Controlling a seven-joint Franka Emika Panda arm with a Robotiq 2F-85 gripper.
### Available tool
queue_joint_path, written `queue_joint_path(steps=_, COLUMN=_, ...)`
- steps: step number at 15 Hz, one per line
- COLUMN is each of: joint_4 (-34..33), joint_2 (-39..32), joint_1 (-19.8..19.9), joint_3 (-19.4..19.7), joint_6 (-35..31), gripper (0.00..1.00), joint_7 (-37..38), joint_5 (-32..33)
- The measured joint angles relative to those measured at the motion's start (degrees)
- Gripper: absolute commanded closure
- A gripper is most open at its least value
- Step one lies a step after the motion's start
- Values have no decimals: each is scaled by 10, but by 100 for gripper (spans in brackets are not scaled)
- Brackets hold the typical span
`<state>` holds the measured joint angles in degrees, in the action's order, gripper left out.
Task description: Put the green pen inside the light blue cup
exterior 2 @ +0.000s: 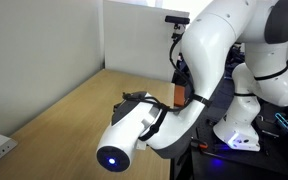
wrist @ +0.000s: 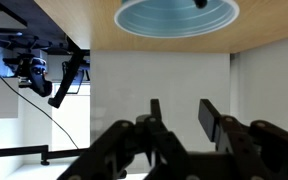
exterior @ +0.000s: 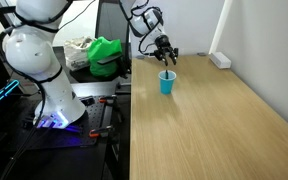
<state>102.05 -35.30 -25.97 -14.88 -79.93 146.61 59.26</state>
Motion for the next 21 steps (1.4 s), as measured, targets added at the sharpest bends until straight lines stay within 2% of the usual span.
queue_joint_path(steps=1, joint_4=3, joint_2=8, joint_1=1, joint_3=0, joint_6=0, gripper=16, joint_7=0, joint_5=0)
queue_joint_path(steps=3, joint_4=14, joint_2=26, joint_1=4, joint_3=0, joint_6=0, gripper=2, joint_7=0, joint_5=-1)
queue_joint_path(steps=4, joint_4=20, joint_2=36, joint_1=7, joint_3=0, joint_6=-2, gripper=0, joint_7=1, joint_5=-1)
queue_joint_path(steps=7, joint_4=42, joint_2=69, joint_1=16, joint_3=0, joint_6=-16, gripper=0, joint_7=1, joint_5=-1)
queue_joint_path(steps=11, joint_4=80, joint_2=118, joint_1=35, joint_3=0, joint_6=-71, gripper=0, joint_7=1, joint_5=2)
queue_joint_path(steps=21, joint_4=216, joint_2=260, joint_1=104, joint_3=8, joint_6=-325, gripper=0, joint_7=2, joint_5=40)
